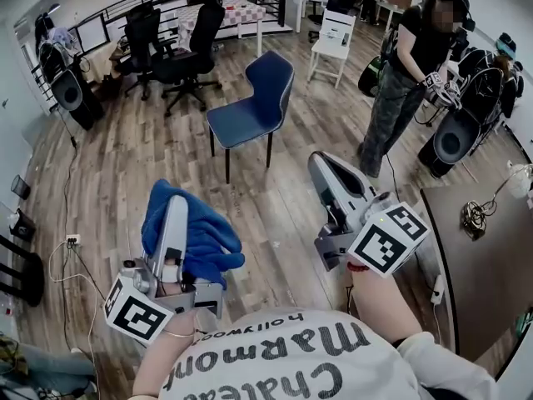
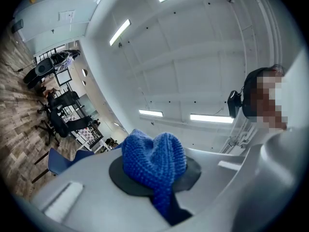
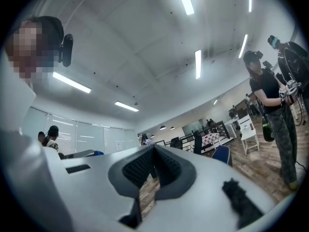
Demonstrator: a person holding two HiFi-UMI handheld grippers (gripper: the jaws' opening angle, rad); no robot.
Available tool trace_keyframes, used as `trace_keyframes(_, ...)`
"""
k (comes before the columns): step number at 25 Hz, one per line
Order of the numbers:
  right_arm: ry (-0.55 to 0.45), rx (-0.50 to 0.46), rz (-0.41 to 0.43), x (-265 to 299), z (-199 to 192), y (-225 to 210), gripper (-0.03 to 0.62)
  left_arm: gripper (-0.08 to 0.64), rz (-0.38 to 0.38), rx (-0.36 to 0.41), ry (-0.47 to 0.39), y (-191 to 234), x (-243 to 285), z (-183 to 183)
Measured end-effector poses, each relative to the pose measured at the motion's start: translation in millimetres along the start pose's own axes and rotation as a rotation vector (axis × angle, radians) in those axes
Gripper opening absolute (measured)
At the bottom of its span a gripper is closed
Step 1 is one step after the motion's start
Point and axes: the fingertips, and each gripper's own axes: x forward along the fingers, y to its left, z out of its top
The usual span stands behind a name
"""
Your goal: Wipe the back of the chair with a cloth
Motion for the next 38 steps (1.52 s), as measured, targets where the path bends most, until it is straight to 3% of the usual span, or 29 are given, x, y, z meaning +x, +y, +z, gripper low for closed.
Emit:
trace_keyframes(4, 0.008, 0.015, -0.011, 4, -1, -16, 0.012, 0.034, -0.027, -0.034, 0.01, -3, 13, -8)
trace_keyframes(8, 0.048, 0.064, -0.035, 6, -28, -30, 0.012, 0.034, 0.05, 0.008, 0.06, 21, 5, -20)
trace_keyframes(12, 0.103, 0.135, -0.042, 13, -56, -35, 0.012, 0.034, 0.109, -0.01, 0.09, 39, -7, -29)
trace_keyframes(15, 0.119, 0.125, -0.022, 18, -66, -31, 0.012, 0.034, 0.131, -0.037, 0.088, 49, -11, -32)
trace_keyframes(19, 0.156, 0.073, -0.023, 35, -81, -33, 0.012, 0.034, 0.122, -0.054, 0.105, 70, -3, -35)
trace_keyframes(24, 0.179, 0.075, -0.036, 63, -89, -46, 0.012, 0.034, 0.094, -0.094, 0.093, 96, 21, -28)
trace_keyframes(27, 0.179, 0.066, -0.048, 84, -89, -58, 0.012, 0.034, 0.089, -0.073, 0.088, 112, 41, -20)
trace_keyframes(38, 0.165, 0.04, -0.103, 199, -80, -108, 0.012, 0.034, 0.069, -0.093, 0.164, 220, 125, 25)
